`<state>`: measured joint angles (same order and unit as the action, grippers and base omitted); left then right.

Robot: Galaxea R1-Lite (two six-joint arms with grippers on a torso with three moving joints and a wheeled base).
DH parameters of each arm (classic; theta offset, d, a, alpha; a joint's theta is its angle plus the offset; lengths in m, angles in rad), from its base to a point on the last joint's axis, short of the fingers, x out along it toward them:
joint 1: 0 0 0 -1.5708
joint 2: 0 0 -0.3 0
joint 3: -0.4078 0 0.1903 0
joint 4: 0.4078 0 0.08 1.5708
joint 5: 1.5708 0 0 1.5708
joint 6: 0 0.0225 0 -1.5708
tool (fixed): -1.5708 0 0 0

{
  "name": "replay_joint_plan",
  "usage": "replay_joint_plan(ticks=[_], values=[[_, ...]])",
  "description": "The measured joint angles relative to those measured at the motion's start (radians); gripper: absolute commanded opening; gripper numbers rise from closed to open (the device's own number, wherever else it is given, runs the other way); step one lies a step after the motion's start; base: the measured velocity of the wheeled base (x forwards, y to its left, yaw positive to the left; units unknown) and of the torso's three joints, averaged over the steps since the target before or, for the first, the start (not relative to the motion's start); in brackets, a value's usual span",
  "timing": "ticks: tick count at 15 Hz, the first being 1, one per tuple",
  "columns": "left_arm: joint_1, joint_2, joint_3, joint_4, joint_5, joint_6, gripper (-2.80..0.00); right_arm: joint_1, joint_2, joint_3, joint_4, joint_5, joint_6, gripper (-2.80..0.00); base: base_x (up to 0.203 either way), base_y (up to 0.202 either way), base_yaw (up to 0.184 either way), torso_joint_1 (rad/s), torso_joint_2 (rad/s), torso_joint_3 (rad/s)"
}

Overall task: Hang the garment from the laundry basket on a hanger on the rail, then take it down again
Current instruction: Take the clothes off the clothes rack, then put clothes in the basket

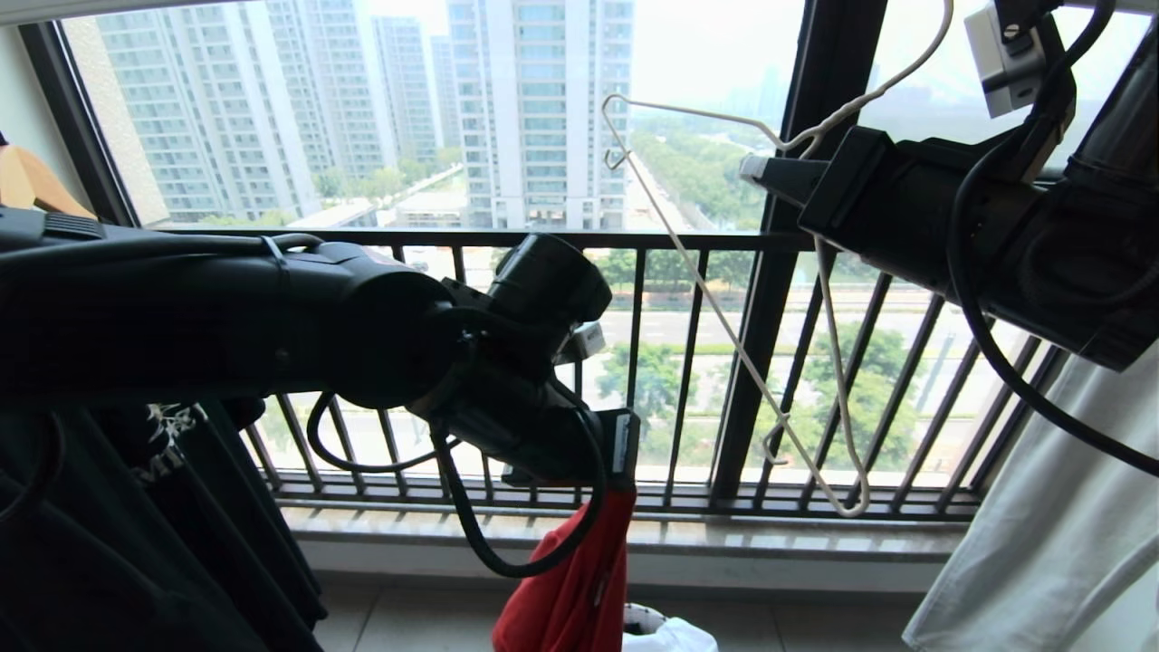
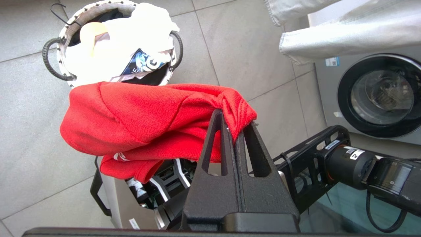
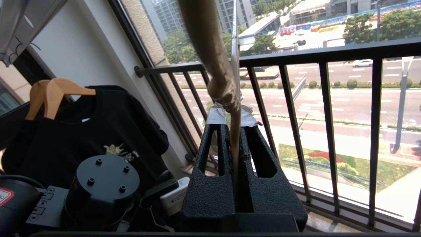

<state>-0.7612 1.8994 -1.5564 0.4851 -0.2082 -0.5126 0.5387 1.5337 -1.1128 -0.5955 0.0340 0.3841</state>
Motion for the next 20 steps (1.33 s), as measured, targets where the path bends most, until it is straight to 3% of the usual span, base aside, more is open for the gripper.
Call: replay_joint_plan(ticks=[2,5,20], values=[[0.007,0.01,0.02,-0.081,-0.003,-0.037,-2.8,-0.003,0.005,0.0,0.0,-0.001,-0.002,-2.8,0.0,0.0,0.0,0.0,0.0,0.0],[0.01,0.035,0.027,-0.097,0.0,-0.038,-2.8,-0.013,0.009,0.0,0.001,-0.001,-0.01,-2.8,0.0,0.0,0.0,0.0,0.0,0.0],[0.089,0.257,0.012,-0.214,0.046,0.002,-2.8,-0.034,0.002,0.0,0.001,0.0,-0.029,-2.8,0.0,0.0,0.0,0.0,0.0,0.0]])
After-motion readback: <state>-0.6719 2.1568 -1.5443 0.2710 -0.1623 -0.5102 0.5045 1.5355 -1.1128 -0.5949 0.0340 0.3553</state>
